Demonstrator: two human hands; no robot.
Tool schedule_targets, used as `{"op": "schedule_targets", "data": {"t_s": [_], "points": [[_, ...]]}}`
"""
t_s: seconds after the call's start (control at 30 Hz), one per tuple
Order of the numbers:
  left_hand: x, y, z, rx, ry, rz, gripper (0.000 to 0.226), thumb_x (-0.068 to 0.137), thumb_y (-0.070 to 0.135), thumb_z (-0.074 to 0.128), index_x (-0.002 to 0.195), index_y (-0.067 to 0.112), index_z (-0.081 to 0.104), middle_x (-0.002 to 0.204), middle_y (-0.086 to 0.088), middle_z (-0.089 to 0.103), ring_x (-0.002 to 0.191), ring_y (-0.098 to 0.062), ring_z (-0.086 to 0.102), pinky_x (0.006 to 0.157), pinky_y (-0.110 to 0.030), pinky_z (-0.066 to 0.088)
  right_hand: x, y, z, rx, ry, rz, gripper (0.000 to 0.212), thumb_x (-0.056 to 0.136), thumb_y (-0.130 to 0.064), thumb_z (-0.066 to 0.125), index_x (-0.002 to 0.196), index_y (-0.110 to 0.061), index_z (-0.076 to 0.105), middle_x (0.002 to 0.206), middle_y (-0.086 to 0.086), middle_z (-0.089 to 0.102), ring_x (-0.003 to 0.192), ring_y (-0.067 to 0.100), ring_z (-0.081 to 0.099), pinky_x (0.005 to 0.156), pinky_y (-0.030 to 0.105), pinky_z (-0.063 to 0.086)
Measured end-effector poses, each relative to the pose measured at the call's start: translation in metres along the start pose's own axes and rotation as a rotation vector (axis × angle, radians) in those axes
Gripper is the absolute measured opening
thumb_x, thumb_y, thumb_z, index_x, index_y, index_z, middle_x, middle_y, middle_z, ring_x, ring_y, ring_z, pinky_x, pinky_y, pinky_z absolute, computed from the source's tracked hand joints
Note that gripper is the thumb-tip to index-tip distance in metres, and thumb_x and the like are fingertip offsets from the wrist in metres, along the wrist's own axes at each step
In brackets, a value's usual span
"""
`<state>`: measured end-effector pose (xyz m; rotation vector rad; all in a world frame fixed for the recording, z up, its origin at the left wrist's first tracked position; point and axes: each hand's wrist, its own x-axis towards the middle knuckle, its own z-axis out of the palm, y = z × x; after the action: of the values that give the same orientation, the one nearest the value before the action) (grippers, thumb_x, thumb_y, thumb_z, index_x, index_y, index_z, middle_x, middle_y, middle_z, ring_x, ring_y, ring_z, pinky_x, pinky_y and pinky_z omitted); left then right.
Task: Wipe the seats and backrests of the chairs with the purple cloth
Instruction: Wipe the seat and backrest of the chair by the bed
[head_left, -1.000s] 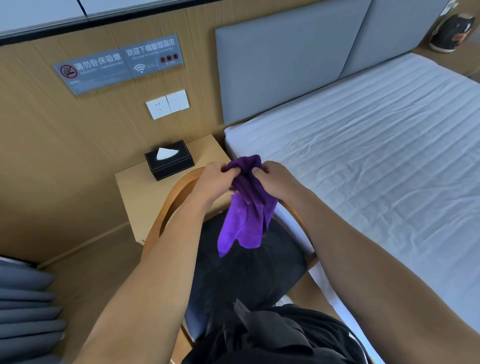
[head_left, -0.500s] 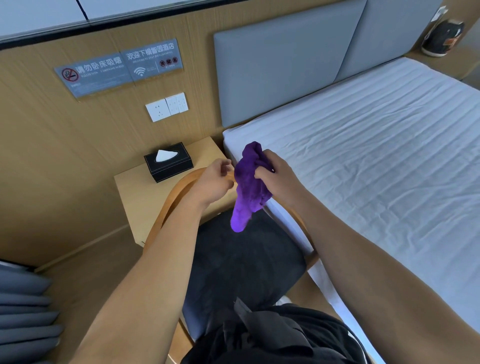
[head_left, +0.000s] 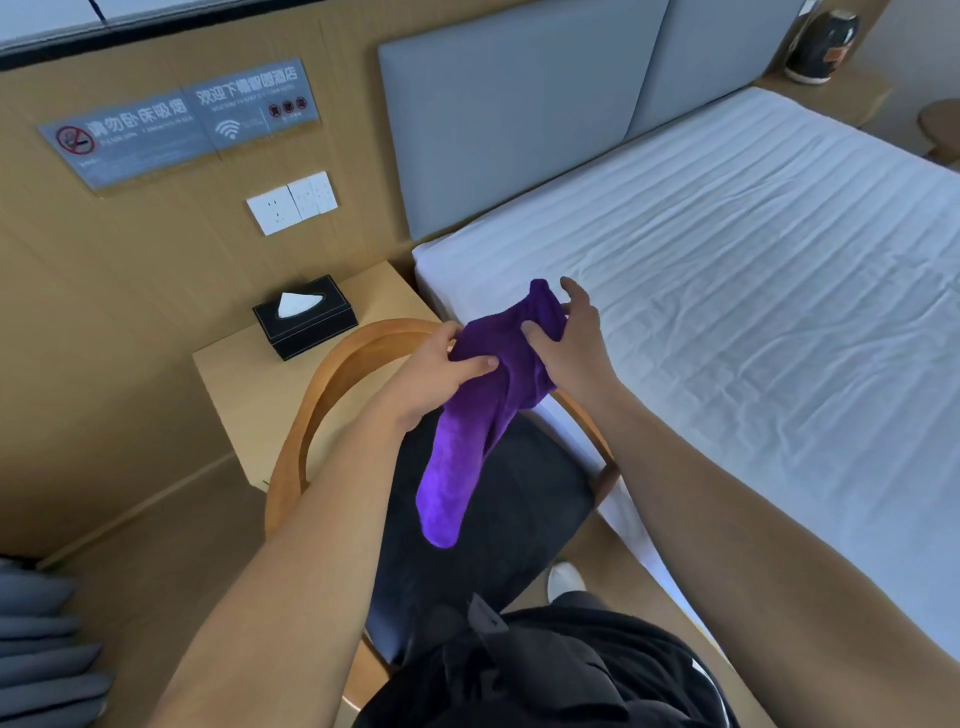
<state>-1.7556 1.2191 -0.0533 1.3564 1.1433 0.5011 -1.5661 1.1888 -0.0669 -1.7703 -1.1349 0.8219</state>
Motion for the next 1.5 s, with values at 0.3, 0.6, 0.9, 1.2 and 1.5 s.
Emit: {"op": "schedule_targets", "data": {"t_s": [0.3,0.6,0.9,1.2,1.5], "points": [[0.007,0.016,0.033,-0.481,0.005,-0.029,0.032,0.089,0.002,0.066,0.120,0.005,0.061,0.111,-0.013,0.072,0.105,-0.027,0.070,0.088,-0.043,0.058,-0.032,0.035,-0.012,0.046,-0.454,-0.156,0.084,0.062,-0.058,0.089,0.133,-0.049,0.043,0.132,-0.017,0.058,0.120,0.006,0.058,0.099,0.037,0.052],[0.033,0.030,0.076,-0.133,0.040,0.014,0.058,0.082,0.031,0.080,0.134,0.020,0.056,0.113,-0.001,0.070,0.098,-0.011,0.071,0.083,-0.026,0.057,-0.005,0.057,-0.067,0.048,-0.239,-0.041,0.043,0.068,-0.061,0.080,0.100,-0.040,0.061,0.092,-0.021,0.070,0.082,-0.005,0.066,0.065,0.013,0.054],[0.067,-0.004,0.154,-0.060,-0.136,-0.178,0.070,0.071,0.043,0.087,0.131,0.028,0.054,0.120,0.010,0.069,0.108,-0.011,0.067,0.096,-0.037,0.055,0.031,0.107,-0.118,0.334,-0.123,0.167,0.036,0.081,-0.056,0.071,0.110,-0.035,0.067,0.102,-0.014,0.074,0.093,0.005,0.070,0.080,0.031,0.059],[0.114,-0.049,0.206,0.241,-0.037,-0.138,0.030,0.091,0.014,0.069,0.120,0.018,0.065,0.108,-0.001,0.070,0.102,-0.019,0.065,0.097,-0.047,0.051,0.037,0.202,-0.118,0.255,0.003,0.495,0.063,0.079,-0.052,0.077,0.119,-0.010,0.053,0.106,0.003,0.069,0.091,0.015,0.069,0.074,0.031,0.061],[0.145,-0.110,0.237,0.401,0.042,-0.265,0.022,0.091,0.013,0.065,0.110,0.024,0.068,0.103,0.003,0.067,0.101,-0.022,0.062,0.094,-0.051,0.050,0.039,0.274,-0.093,0.068,-0.111,0.610,0.060,0.083,-0.052,0.073,0.122,-0.009,0.058,0.105,0.004,0.070,0.092,0.015,0.068,0.068,0.022,0.056]]}}
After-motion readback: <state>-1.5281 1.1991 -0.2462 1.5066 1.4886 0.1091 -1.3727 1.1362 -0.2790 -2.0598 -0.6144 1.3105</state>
